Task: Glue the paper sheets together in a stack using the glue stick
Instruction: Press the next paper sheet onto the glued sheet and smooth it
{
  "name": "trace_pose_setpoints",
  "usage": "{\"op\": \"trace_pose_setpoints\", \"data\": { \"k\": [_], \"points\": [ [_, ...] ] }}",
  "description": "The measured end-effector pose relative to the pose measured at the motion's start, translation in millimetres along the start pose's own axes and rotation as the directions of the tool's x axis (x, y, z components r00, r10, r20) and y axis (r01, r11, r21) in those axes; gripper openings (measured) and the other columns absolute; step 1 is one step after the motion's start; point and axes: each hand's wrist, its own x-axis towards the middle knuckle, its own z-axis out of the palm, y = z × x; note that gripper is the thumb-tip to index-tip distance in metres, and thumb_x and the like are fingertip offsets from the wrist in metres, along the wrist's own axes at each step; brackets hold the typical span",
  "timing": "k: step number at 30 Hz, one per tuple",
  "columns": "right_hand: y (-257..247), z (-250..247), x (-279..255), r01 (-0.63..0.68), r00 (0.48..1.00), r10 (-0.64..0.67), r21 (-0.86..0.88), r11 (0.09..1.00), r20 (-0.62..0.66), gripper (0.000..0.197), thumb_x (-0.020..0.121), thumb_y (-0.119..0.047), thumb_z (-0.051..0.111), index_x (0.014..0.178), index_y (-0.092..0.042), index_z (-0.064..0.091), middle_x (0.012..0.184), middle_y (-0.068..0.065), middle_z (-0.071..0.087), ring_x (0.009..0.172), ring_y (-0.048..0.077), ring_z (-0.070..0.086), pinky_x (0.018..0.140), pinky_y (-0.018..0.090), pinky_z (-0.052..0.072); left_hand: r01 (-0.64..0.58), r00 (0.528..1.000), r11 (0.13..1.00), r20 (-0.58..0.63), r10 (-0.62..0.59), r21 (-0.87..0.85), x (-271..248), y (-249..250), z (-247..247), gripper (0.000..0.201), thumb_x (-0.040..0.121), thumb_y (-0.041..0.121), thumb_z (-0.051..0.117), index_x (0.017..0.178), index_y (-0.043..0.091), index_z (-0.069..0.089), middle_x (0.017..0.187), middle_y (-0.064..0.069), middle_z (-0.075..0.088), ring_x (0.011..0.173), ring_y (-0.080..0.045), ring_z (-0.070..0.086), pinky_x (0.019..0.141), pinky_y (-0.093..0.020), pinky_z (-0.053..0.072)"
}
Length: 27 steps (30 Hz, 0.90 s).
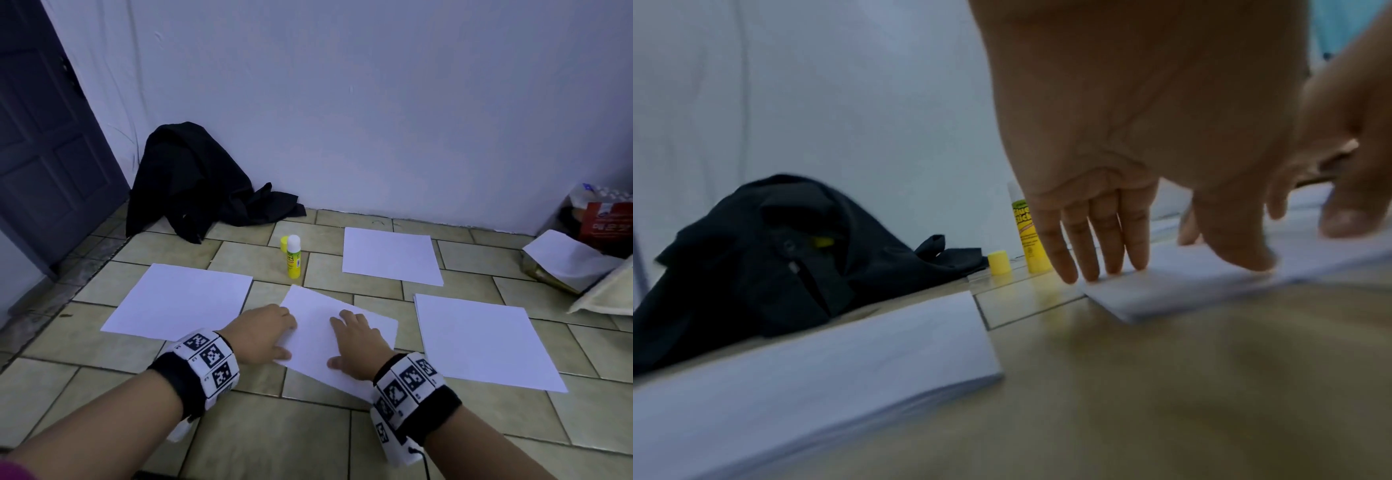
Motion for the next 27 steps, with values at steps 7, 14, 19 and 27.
{"op": "trace_pose_setpoints", "data": {
  "k": [7, 14, 19, 27],
  "points": [
    [56.2, -9.2, -2.7, 0.003, 0.990, -0.015, 0.085, 0.996, 0.140, 0.100, 0.083, -0.043, 0.069, 0.154, -0.023, 0.000, 0.160, 0.000, -0.014, 0.148, 0.020, -0.011, 0.118, 0.051, 0.009, 0.062, 0.995, 0.992, 0.086, -0.052, -0.112, 17.5, -15.3, -7.8, 0.076, 0.081, 0.036, 0.073, 0.143, 0.018, 0.031, 0.148, 0.002, 0.025, 0.141, -0.016, 0.016, 0.112, -0.033, 0.026],
    [76.3, -12.6, -6.2, -0.107, 0.985, 0.097, 0.064, 0.992, 0.143, 0.104, 0.088, -0.045, 0.061, 0.151, -0.011, -0.015, 0.160, 0.004, -0.016, 0.148, 0.019, -0.012, 0.118, 0.048, 0.007, 0.158, 0.966, 0.987, 0.213, -0.149, -0.022, 25.3, -26.2, 0.7, 0.117, 0.075, 0.065, 0.066, 0.153, 0.020, -0.008, 0.159, 0.005, -0.019, 0.145, -0.019, -0.021, 0.112, -0.062, -0.004],
    [78.3, -6.7, -11.0, -0.078, 0.991, 0.060, 0.154, 0.985, 0.119, 0.121, 0.080, -0.053, 0.067, 0.148, -0.008, -0.022, 0.159, 0.005, -0.017, 0.147, 0.018, -0.012, 0.119, 0.041, 0.002, 0.160, 0.947, 0.987, 0.282, -0.156, 0.010, 28.1, -32.2, 8.8, 0.174, 0.001, 0.104, 0.017, 0.149, 0.020, -0.024, 0.154, 0.009, -0.032, 0.144, -0.018, -0.026, 0.112, -0.060, -0.009],
    [75.6, -6.5, -19.1, -0.065, 0.998, 0.063, 0.226, 0.972, 0.014, 0.143, 0.056, -0.052, 0.086, 0.151, -0.012, -0.014, 0.160, 0.003, 0.010, 0.147, 0.019, 0.010, 0.119, 0.038, -0.002, 0.212, 0.935, 0.974, 0.275, -0.226, 0.079, 33.6, -31.9, 12.4, 0.131, 0.069, 0.073, 0.065, 0.148, 0.020, -0.025, 0.154, 0.006, -0.033, 0.143, -0.018, -0.028, 0.113, -0.059, -0.008]
  ]
}}
